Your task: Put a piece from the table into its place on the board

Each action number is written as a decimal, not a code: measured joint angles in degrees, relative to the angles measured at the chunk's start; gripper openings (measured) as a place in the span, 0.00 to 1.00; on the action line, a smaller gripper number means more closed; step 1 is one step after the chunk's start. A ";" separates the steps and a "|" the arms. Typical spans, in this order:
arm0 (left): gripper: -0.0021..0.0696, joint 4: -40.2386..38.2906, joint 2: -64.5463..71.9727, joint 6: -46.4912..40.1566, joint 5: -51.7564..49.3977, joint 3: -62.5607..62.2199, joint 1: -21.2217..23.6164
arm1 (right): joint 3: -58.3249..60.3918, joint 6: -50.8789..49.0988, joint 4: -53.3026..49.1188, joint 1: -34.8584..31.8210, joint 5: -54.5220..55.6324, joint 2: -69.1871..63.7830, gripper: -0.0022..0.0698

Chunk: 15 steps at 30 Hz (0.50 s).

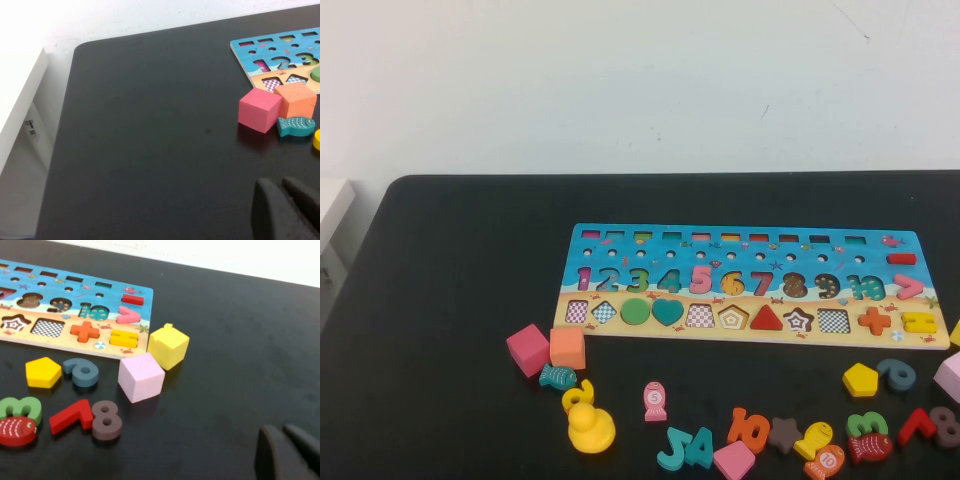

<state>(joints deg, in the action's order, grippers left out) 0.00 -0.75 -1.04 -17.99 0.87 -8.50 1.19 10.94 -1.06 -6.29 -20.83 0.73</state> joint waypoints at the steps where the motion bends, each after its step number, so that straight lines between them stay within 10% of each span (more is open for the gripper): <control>1: 0.03 0.00 0.00 0.00 0.00 0.00 0.00 | 0.00 0.00 0.00 0.00 0.00 0.00 0.06; 15: 0.03 0.00 0.00 0.00 0.00 0.00 0.00 | 0.56 -0.33 0.00 0.00 12.66 0.00 0.06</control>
<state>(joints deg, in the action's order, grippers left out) 0.00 -0.75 -1.04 -17.99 0.87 -8.50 1.75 10.61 -1.06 -6.29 -8.17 0.73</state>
